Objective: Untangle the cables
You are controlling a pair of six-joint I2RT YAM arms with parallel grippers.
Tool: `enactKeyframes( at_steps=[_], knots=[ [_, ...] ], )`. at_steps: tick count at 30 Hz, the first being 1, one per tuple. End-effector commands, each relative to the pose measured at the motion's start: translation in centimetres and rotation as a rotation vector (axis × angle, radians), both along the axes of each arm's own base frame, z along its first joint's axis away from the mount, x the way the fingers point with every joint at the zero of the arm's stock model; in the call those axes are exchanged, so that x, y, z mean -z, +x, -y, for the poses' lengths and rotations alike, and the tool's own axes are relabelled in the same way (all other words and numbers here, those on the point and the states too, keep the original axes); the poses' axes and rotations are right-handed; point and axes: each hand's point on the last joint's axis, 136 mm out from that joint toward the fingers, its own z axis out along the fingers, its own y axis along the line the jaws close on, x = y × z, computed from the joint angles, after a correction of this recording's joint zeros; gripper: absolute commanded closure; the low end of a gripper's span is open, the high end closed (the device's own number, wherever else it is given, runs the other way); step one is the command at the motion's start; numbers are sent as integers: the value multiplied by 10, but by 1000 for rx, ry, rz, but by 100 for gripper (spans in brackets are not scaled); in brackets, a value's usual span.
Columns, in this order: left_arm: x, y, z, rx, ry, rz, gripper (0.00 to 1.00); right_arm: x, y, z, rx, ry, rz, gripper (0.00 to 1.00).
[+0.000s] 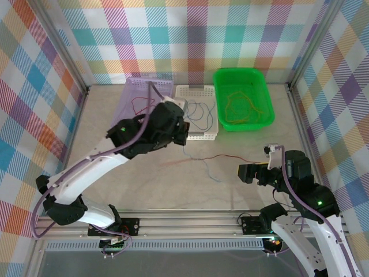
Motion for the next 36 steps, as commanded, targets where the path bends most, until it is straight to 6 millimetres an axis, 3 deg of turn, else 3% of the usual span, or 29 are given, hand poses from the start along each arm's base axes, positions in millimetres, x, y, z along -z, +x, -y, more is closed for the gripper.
enactKeyframes(
  at_steps=[1, 9, 15, 22, 26, 30, 36],
  knots=[
    [-37, -14, 0, 43, -78, -1, 100, -1, 2, 0, 0, 1, 19, 0],
    [-114, -5, 12, 75, -147, 114, 100, 0, 2, 0, 4, -1, 18, 0],
    [-151, 1, 10, 64, -217, 199, 100, 1, 2, 0, 5, -1, 16, 0],
    [-159, 9, 22, 67, -271, 216, 100, 0, 2, -5, -30, 6, 16, 0],
    [-163, 15, 32, 77, -304, 224, 100, -9, -4, -27, -150, 70, -7, 0],
    [-167, 24, 33, 60, -319, 240, 100, -11, -1, -34, -181, 88, -27, 0],
    [-157, 45, 32, 20, -294, 236, 100, 26, 22, -57, -128, 212, -236, 0]
  ],
)
